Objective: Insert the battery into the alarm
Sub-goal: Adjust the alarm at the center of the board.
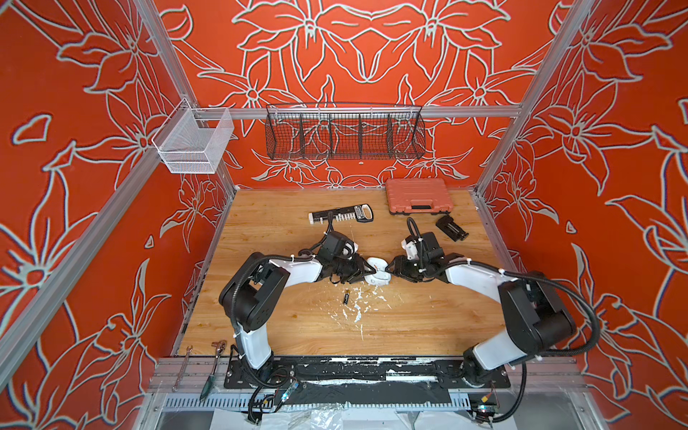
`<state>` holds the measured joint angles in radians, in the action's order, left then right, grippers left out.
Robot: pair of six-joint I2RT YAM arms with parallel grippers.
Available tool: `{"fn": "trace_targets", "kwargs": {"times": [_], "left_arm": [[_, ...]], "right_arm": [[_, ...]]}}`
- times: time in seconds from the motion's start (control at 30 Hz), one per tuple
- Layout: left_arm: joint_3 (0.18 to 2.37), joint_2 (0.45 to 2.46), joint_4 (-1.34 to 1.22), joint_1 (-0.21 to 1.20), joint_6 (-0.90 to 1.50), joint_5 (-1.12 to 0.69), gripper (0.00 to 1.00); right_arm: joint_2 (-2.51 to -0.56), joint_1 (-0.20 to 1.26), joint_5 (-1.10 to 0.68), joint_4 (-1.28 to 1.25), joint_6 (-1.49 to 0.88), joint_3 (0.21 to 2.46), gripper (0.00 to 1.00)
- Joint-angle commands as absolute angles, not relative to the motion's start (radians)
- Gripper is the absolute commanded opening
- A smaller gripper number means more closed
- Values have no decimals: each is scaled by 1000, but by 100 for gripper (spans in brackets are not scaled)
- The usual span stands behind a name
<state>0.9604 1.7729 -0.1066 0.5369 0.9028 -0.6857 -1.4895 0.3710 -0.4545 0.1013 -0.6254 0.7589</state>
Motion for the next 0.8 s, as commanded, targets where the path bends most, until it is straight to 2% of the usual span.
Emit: {"fn": "trace_targets", "kwargs": {"times": [0.0, 0.17, 0.4, 0.77], "left_arm": [[1026, 1699, 79, 544, 797, -620, 35], [1144, 1658, 398, 545, 688, -472, 35], [1292, 1647, 746, 559, 644, -192, 35], [1511, 1811, 1066, 658, 672, 169, 32]], "right_arm": [[-1378, 375, -444, 23, -597, 731, 61], [-1246, 374, -335, 60, -556, 683, 67], [-1199, 375, -193, 243, -507, 685, 68], [-1260, 377, -251, 229, -509, 678, 67]]}}
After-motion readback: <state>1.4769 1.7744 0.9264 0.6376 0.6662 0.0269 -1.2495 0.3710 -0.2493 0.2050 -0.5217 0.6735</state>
